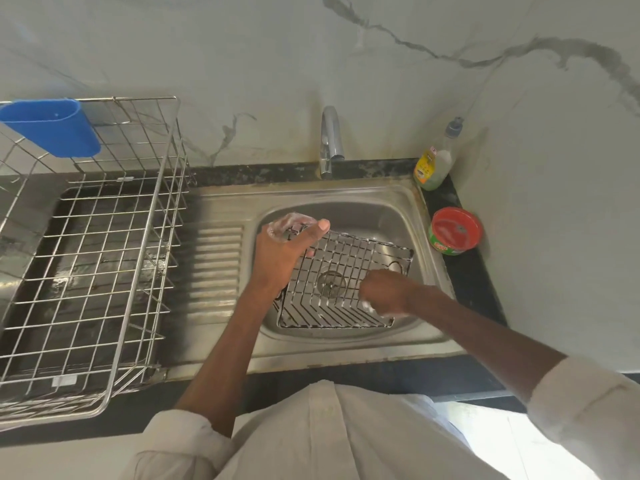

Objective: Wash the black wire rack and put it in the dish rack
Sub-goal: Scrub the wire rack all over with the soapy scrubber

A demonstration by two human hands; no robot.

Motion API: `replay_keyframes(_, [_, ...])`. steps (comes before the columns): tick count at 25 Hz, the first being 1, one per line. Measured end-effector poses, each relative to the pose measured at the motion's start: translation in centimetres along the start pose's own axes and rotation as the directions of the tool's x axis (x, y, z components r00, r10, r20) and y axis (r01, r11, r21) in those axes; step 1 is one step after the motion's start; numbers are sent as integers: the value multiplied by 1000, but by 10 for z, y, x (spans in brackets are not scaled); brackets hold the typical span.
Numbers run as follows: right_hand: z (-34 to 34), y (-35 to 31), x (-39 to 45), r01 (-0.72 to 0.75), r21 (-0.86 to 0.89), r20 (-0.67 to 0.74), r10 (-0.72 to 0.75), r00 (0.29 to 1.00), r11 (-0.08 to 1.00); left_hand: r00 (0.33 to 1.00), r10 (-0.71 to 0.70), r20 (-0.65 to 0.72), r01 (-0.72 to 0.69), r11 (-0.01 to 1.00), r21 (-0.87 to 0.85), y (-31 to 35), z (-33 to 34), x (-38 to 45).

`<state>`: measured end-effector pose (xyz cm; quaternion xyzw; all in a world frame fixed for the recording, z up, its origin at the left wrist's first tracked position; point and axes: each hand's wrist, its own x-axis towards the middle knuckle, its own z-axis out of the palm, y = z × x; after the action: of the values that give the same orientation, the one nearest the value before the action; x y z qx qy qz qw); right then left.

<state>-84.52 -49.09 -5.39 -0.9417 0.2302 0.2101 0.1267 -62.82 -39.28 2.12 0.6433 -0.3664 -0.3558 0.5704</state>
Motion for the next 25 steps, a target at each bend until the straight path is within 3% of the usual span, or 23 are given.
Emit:
replay_keyframes(3, [-3, -1, 2, -118, 257, -219, 177, 959, 959, 989, 143, 33, -143, 990, -9, -7, -3, 3])
replay_keyframes(7, [11, -14, 1, -199, 292, -174, 256, 951, 935, 976, 211, 53, -210, 978, -21, -12, -11, 12])
replay_keyframes(10, [5, -4, -26, -233, 198, -65, 250, 966, 952, 969, 238, 65, -235, 971, -50, -20, -15, 13])
replay_keyframes(14, [-10, 2, -7, -334, 346, -209, 419, 883, 877, 962, 271, 32, -268, 960, -85, -22, -8, 11])
replay_keyframes(17, [-12, -9, -1, -270, 317, -204, 344, 917, 909, 943, 327, 60, -325, 945, -38, -14, -7, 13])
replay_keyframes(20, [-14, -5, -19, -197, 294, -96, 234, 967, 935, 940, 333, 76, -333, 943, -18, -12, -16, 14])
replay_keyframes(23, [-27, -4, 0, -255, 402, -232, 368, 901, 879, 937, 343, 70, -342, 939, -26, -13, -12, 10])
replay_keyframes(25, [-27, -17, 10, -241, 446, -250, 378, 891, 862, 926, 371, 66, -372, 928, -2, -11, -11, 11])
